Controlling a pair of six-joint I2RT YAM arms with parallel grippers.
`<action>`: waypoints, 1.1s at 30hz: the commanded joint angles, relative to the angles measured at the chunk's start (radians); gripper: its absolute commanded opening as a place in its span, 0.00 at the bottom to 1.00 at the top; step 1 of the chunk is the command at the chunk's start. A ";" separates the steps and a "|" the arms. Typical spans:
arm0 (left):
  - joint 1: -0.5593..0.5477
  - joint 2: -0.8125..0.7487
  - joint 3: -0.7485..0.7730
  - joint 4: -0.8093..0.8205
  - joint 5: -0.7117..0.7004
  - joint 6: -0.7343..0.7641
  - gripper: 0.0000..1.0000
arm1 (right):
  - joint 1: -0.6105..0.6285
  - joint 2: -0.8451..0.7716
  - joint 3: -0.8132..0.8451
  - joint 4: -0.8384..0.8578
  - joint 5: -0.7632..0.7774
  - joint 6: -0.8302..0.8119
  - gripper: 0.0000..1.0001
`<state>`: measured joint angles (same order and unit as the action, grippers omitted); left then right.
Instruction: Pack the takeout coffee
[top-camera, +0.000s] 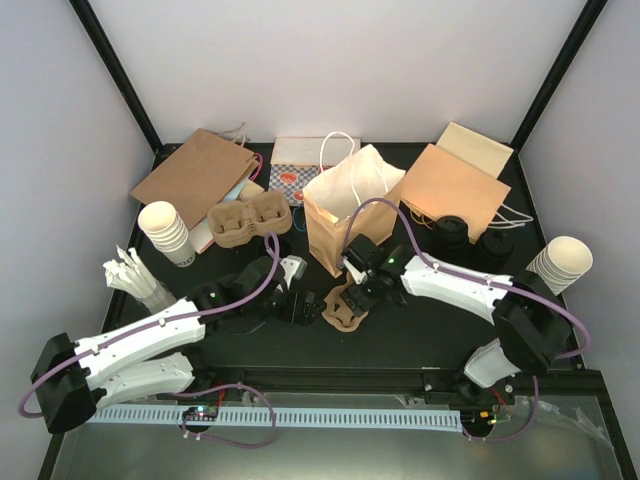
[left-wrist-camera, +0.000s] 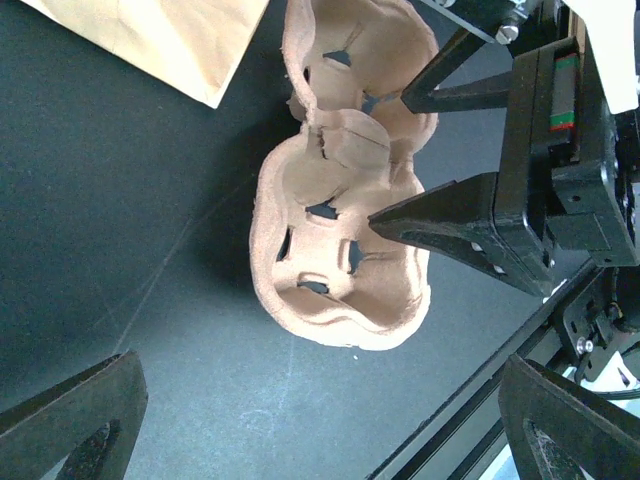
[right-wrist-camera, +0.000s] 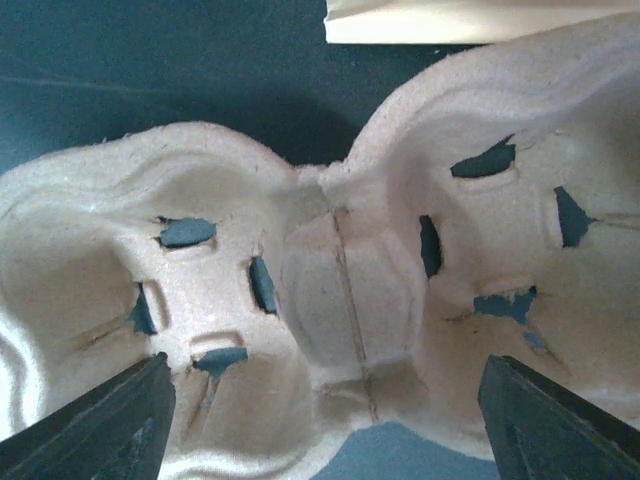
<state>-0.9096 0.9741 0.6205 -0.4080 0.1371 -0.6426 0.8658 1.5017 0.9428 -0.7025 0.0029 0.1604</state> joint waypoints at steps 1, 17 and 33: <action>0.008 -0.025 0.038 -0.021 -0.020 0.011 0.99 | 0.008 0.036 0.041 0.030 0.031 -0.016 0.84; 0.020 -0.063 0.016 -0.016 -0.038 -0.019 0.99 | 0.020 0.128 0.043 0.084 0.007 0.028 0.79; 0.023 -0.057 0.016 -0.006 -0.028 -0.019 0.99 | 0.171 -0.025 -0.074 0.084 -0.030 0.273 0.82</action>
<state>-0.8955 0.9272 0.6205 -0.4210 0.1173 -0.6552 1.0176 1.5330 0.8852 -0.6300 0.0040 0.3653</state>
